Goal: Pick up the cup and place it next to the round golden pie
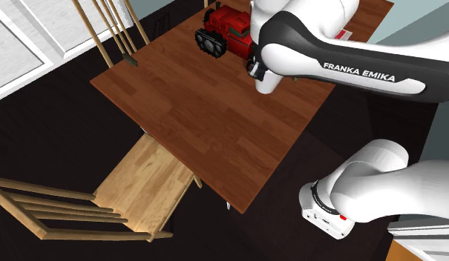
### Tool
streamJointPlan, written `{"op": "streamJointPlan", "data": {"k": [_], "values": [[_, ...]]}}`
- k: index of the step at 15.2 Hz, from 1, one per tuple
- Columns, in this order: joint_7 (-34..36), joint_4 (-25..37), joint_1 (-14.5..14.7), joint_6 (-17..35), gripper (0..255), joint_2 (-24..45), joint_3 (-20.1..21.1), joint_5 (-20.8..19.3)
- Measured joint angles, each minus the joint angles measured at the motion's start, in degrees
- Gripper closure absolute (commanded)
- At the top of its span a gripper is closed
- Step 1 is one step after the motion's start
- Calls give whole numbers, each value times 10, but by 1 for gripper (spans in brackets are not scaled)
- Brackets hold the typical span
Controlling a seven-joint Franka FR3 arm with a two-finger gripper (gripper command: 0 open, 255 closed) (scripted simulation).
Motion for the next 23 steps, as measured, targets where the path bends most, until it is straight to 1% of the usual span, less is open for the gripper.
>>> {"op": "streamJointPlan", "data": {"k": [7, 10, 17, 22, 23], "values": [[-97, -35, -36, 20, 255, -35, -83, -38], [-141, -37, -53, 22, 255, -44, -120, -55], [-238, -9, -84, 46, 255, -15, -206, -87], [-309, 20, -101, 62, 255, 11, -268, -100], [-324, 34, -101, 67, 255, 26, -282, -99]]}}
